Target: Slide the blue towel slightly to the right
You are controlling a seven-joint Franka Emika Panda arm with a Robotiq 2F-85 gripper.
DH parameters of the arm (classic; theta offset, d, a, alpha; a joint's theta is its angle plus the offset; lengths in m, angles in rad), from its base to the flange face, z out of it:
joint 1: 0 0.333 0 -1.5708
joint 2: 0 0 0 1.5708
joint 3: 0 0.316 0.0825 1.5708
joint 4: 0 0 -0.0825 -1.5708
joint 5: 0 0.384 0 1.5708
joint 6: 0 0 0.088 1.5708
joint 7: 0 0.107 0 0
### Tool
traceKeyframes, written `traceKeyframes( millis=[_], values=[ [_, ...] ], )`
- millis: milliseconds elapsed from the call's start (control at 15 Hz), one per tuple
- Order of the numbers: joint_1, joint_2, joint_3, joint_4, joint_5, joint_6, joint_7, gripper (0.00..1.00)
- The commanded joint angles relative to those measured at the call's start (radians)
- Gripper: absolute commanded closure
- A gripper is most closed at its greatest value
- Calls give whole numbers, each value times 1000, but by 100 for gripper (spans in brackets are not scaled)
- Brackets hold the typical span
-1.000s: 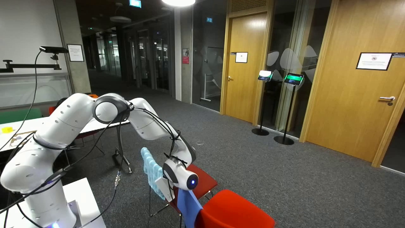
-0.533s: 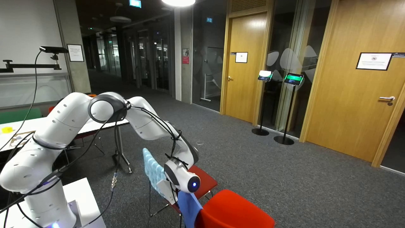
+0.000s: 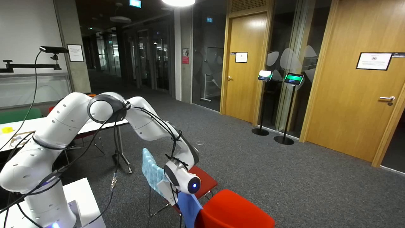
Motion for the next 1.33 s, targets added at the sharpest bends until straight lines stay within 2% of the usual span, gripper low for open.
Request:
traceKeyframes(
  millis=[0,133,667,1000,1200,1267],
  values=[
    [-18,-57,-1,-52,7,1,-28,12],
    [-31,-83,-10,-83,18,4,-48,0],
    [-108,-301,-110,-332,88,13,-236,0],
    [-117,-449,-205,-503,134,85,-330,0],
    [-112,-490,-226,-542,125,101,-343,0],
    [-118,-418,-219,-478,104,67,-306,0]
  ],
)
